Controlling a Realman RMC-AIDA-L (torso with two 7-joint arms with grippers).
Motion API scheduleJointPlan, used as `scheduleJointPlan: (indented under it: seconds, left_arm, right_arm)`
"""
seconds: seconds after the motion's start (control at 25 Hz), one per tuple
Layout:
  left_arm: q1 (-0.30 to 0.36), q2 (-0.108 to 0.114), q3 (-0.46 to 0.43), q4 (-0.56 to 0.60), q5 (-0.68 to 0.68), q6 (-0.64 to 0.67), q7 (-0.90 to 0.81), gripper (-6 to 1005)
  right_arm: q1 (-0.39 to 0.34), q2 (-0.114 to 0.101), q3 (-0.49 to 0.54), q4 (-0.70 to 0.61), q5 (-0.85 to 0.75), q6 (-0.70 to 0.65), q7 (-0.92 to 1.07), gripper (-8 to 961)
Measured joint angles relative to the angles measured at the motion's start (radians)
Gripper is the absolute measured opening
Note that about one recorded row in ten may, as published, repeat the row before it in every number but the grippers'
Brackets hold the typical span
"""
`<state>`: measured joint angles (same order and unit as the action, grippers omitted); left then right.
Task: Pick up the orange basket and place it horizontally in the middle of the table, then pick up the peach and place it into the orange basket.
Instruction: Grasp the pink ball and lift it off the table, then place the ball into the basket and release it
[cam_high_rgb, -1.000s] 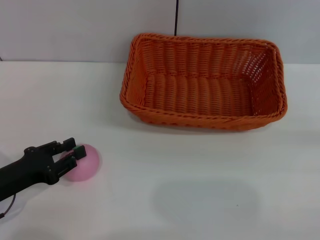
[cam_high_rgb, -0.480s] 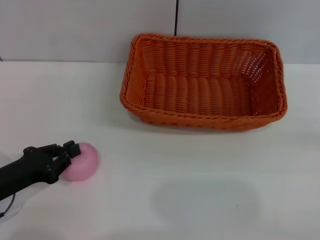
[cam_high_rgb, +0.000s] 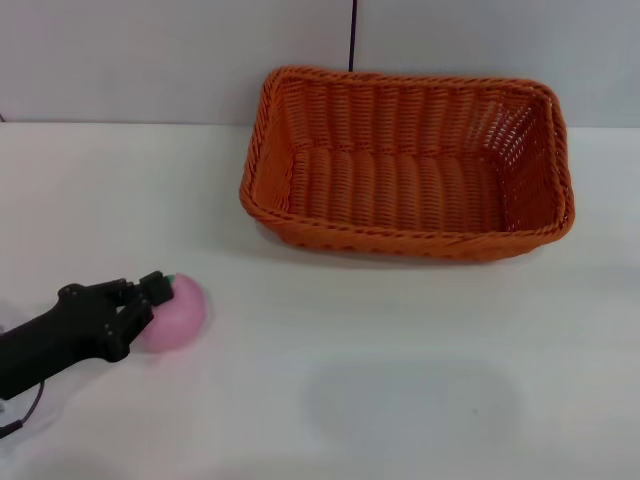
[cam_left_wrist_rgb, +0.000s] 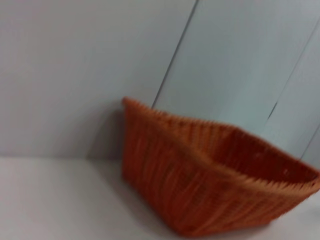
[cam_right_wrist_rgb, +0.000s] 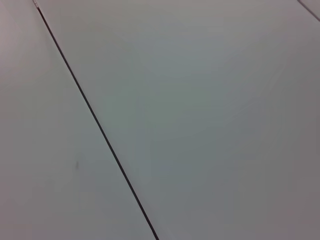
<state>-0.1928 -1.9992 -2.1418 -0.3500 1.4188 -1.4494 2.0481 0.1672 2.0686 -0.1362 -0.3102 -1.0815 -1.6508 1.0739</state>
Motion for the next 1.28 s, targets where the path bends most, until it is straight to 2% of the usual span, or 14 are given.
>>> scheduleJointPlan:
  seconds: [0.2,0.32,0.36,0.44,0.48,0.52,0.56,0.6,0.96,1.12,1.28]
  left_arm:
    - [0.016,-0.034,-0.055,-0.070,-0.001,-0.061,-0.043,68]
    - [0.009,-0.052,-0.118,-0.095,-0.002,-0.112,-0.072,67]
    - [-0.013,-0.060,-0.170,-0.096,-0.006,-0.144,-0.087,67]
    - [-0.049,-0.065,-0.208,-0.078,-0.021,-0.161,-0.098,67]
    - [-0.077,-0.065,-0.222,-0.059,-0.044,-0.166,-0.106,66]
    - [-0.077,-0.065,-0.222,-0.059,-0.044,-0.166,-0.106,66]
    - [-0.122,-0.065,-0.229,-0.034,-0.081,-0.168,-0.116,66]
    - [-0.122,-0.065,-0.229,-0.034,-0.081,-0.168,-0.116,66]
    - [-0.354,-0.070,-0.196,0.073,-0.113,-0.123,-0.143,63]
    - [-0.385,-0.070,-0.152,0.075,-0.114,-0.092,-0.161,61]
    - [-0.406,-0.070,-0.074,0.067,-0.116,-0.052,-0.187,108]
  right_arm:
    - [0.000,0.001,0.001,0.010,0.000,0.000,0.000,528]
    - [0.000,0.001,0.001,0.011,0.000,0.000,0.001,528]
    - [0.000,0.001,-0.001,0.012,0.000,0.000,0.001,528]
    - [0.001,0.001,-0.003,0.015,0.000,0.000,0.001,528]
    - [0.003,0.000,-0.005,0.020,0.000,0.000,0.001,528]
    - [0.003,0.000,-0.005,0.020,0.000,0.000,0.001,528]
    - [0.006,0.000,-0.006,0.022,0.000,0.000,0.001,528]
    - [0.006,0.000,-0.006,0.022,0.000,0.000,0.001,528]
    - [0.020,0.000,-0.007,0.039,-0.019,0.000,0.001,528]
    - [0.023,0.001,-0.007,0.042,-0.024,0.000,0.001,528]
    - [0.032,0.000,-0.008,0.046,-0.040,0.002,0.001,528]
